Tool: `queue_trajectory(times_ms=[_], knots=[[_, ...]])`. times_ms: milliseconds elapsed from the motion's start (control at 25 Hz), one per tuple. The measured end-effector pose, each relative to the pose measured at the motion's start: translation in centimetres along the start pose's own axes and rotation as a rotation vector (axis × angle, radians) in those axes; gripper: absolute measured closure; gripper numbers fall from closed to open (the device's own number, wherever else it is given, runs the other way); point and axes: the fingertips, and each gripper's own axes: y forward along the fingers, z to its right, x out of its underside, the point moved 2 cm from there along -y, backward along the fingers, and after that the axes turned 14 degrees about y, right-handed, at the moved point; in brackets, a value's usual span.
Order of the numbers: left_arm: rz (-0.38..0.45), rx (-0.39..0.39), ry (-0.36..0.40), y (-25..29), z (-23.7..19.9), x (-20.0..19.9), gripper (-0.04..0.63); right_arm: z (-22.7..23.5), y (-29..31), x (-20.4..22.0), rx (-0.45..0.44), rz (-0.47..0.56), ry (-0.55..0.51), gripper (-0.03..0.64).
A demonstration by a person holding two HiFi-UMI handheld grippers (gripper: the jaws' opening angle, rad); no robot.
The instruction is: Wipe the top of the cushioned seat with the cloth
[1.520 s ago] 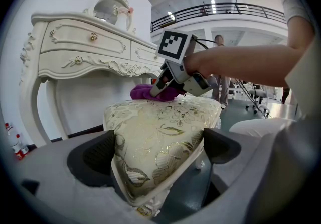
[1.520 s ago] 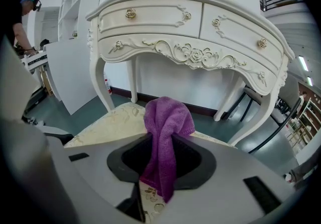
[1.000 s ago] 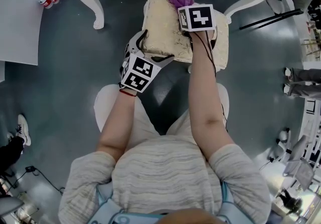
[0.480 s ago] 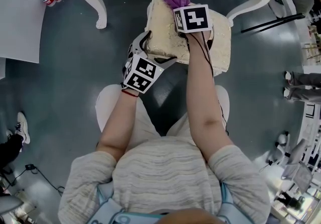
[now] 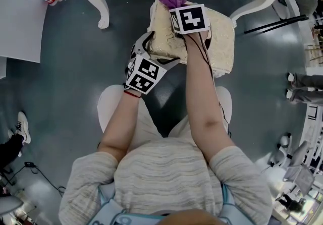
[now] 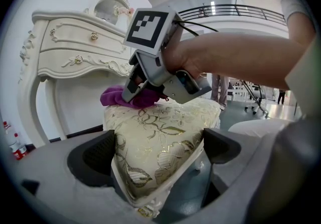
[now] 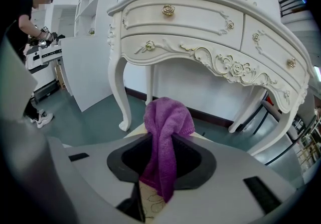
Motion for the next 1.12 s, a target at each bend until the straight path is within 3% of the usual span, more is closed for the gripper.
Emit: queue_trajectory(times_ms=[320, 600, 760, 1120], knots=[[-0.002, 0.002, -0.001, -0.1, -0.1, 0.1, 0.032, -2.6, 0.4, -0.4, -0.056, 0.015, -0.021, 0.511], [0.006, 0.003, -0.003, 0.0, 0.0, 0.0, 0.034, -6.9, -0.8, -0.9, -0.297, 0.062, 0.113, 0.511], [0.009, 0.006, -0.003, -0.2, -0.1, 0.0, 0.035, -8.7, -2.4, -0.7, -0.374, 0.072, 0.141, 0.511], [0.011, 0.006, -0.001, -0.1, -0.2, 0.1, 0.037, -7.0, -2.8, 1.4, -0.275, 0.044, 0.079, 0.511]])
